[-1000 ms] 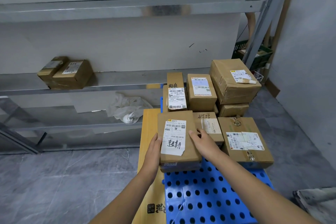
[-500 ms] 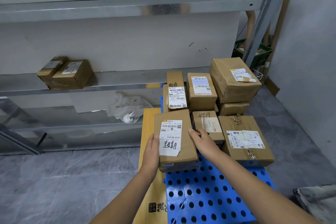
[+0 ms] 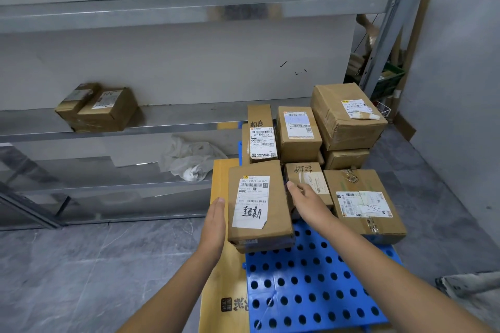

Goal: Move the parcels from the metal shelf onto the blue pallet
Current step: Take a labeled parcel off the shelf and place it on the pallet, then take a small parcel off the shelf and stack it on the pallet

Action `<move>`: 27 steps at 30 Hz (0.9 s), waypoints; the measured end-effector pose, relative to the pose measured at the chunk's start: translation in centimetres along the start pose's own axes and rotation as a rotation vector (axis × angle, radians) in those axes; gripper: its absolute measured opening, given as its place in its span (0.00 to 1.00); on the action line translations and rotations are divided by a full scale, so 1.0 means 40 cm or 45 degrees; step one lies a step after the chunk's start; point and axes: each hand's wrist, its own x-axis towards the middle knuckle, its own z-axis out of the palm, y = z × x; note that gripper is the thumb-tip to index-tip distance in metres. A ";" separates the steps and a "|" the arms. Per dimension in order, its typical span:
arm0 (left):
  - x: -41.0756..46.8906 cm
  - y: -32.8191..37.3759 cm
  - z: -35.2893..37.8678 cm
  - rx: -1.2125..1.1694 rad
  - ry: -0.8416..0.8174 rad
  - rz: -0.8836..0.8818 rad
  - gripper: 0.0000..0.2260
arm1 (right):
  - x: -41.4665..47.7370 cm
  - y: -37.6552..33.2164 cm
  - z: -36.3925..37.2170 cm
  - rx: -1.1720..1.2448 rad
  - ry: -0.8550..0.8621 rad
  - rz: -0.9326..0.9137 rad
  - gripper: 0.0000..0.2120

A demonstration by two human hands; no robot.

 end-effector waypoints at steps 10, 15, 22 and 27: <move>-0.028 0.254 -0.192 0.492 0.072 0.493 0.25 | -0.015 -0.360 0.039 -0.427 0.086 -0.582 0.29; -0.039 0.384 -0.416 0.846 0.243 0.719 0.28 | -0.061 -0.582 0.207 -0.666 -0.004 -0.863 0.28; 0.000 0.414 -0.835 1.285 0.485 0.750 0.30 | -0.109 -0.826 0.598 -0.859 -0.141 -1.073 0.30; 0.049 0.408 -1.146 1.500 0.564 0.735 0.29 | -0.135 -0.969 0.888 -0.937 -0.175 -1.106 0.28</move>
